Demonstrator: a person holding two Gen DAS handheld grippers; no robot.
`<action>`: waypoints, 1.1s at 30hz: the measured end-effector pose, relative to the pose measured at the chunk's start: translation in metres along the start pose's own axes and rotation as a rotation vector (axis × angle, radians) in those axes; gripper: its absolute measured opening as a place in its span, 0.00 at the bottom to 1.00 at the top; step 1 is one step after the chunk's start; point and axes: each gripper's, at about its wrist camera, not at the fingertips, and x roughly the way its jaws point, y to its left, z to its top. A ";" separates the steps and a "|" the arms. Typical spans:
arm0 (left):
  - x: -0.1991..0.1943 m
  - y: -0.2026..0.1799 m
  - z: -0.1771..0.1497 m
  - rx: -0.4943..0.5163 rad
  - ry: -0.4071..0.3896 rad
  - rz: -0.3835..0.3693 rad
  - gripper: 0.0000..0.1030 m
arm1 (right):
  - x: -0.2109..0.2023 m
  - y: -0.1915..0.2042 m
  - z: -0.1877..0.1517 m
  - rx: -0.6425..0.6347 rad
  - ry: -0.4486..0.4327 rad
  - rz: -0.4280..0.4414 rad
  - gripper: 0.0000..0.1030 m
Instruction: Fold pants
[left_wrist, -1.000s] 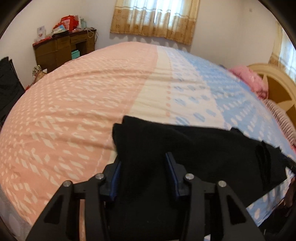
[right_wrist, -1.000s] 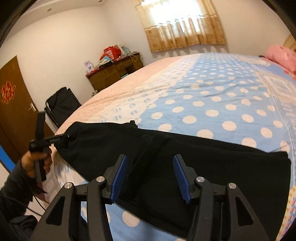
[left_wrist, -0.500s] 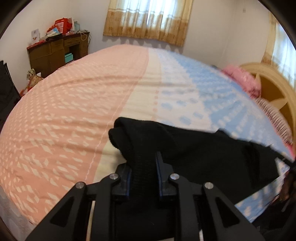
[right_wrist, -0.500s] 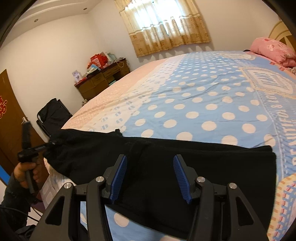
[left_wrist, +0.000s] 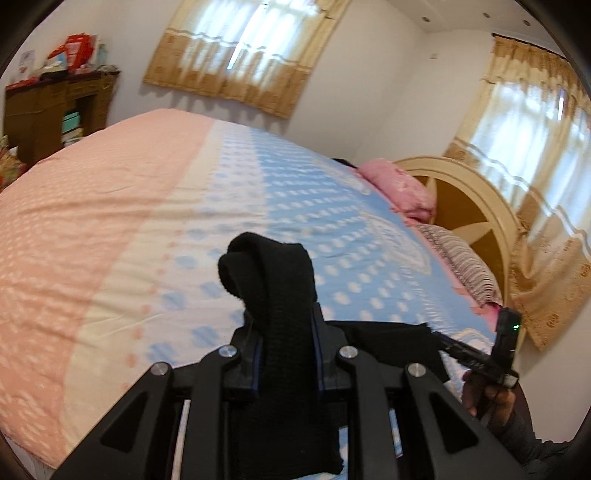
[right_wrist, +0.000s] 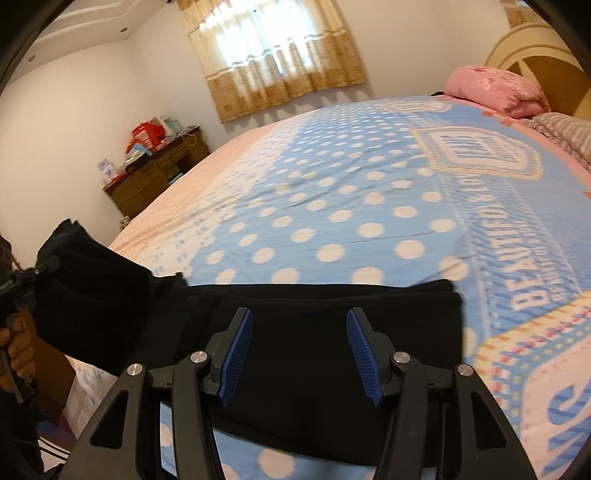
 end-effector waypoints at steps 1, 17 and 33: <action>0.001 -0.008 0.003 0.007 0.001 -0.020 0.20 | -0.002 -0.003 0.000 0.004 -0.003 -0.007 0.54; 0.060 -0.117 0.018 0.163 0.107 -0.152 0.20 | -0.027 -0.066 -0.001 0.114 -0.044 -0.098 0.54; 0.170 -0.183 -0.022 0.263 0.308 -0.123 0.20 | -0.026 -0.113 0.003 0.247 -0.051 -0.135 0.54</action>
